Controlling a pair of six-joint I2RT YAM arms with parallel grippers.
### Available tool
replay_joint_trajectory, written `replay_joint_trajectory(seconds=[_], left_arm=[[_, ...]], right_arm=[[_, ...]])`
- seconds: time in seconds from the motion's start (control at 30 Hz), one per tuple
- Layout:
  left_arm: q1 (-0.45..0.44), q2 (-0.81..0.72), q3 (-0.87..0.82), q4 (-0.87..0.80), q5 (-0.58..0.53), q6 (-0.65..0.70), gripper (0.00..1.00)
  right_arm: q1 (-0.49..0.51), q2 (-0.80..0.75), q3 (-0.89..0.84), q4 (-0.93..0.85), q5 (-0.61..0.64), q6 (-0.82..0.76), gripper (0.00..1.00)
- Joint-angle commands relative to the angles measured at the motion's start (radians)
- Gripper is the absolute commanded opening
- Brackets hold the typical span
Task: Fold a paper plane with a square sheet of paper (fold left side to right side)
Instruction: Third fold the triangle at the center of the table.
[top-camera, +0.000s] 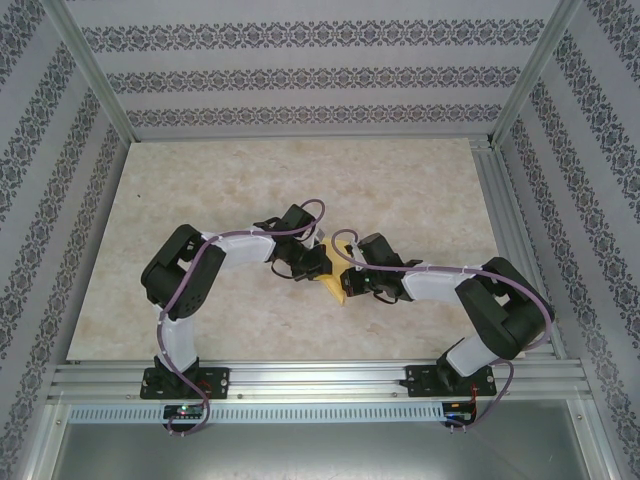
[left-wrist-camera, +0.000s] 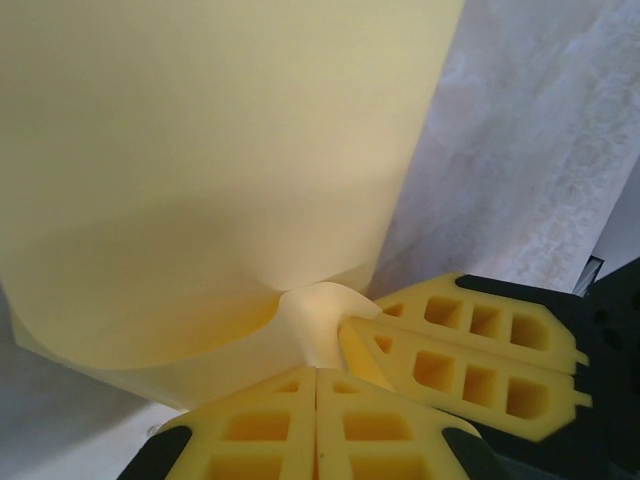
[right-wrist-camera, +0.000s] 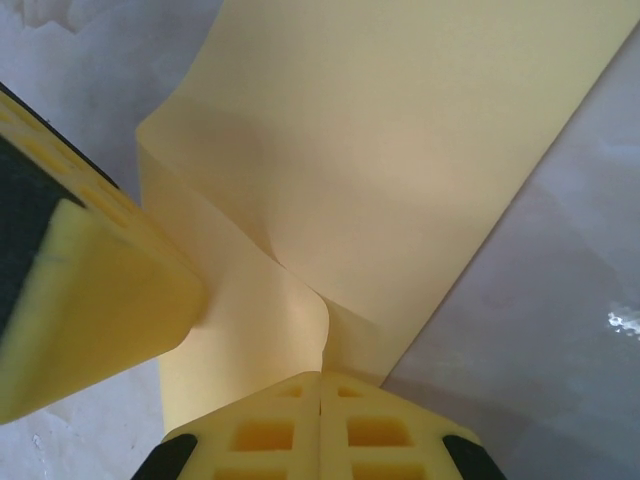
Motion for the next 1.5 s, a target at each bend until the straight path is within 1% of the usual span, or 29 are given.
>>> replay_joint_trajectory(seconds=[0.0, 0.63, 0.87, 0.93, 1.1, 1.17, 1.27, 1.3, 1.47], left_arm=[[-0.007, 0.005, 0.001, -0.004, -0.014, 0.027, 0.09], [-0.007, 0.068, -0.001, 0.006, -0.029, 0.042, 0.08], [-0.007, 0.076, -0.020, 0.003, -0.037, 0.048, 0.08], [-0.007, 0.077, -0.022, 0.002, -0.039, 0.050, 0.08], [-0.007, 0.079, -0.023, 0.003, -0.039, 0.051, 0.08], [-0.007, 0.079, -0.022, 0.003, -0.039, 0.051, 0.07], [-0.007, 0.079, -0.020, 0.003, -0.042, 0.050, 0.07], [-0.008, 0.078, -0.020, 0.002, -0.042, 0.051, 0.07], [-0.007, 0.078, -0.022, 0.000, -0.046, 0.053, 0.07]], right_arm=[[0.014, 0.047, -0.014, -0.090, 0.023, -0.021, 0.00], [0.013, 0.032, -0.009, -0.106, 0.027, -0.020, 0.00], [0.003, -0.048, 0.015, -0.147, 0.025, -0.012, 0.00], [-0.010, -0.088, 0.024, -0.182, 0.039, -0.009, 0.13], [-0.047, -0.206, 0.023, -0.258, 0.047, -0.006, 0.17], [-0.048, -0.240, 0.023, -0.272, 0.028, -0.001, 0.17], [-0.032, -0.269, 0.005, -0.221, -0.054, 0.043, 0.16], [-0.021, -0.269, -0.001, -0.196, -0.090, 0.062, 0.15], [0.020, -0.229, -0.022, -0.072, -0.179, 0.154, 0.14]])
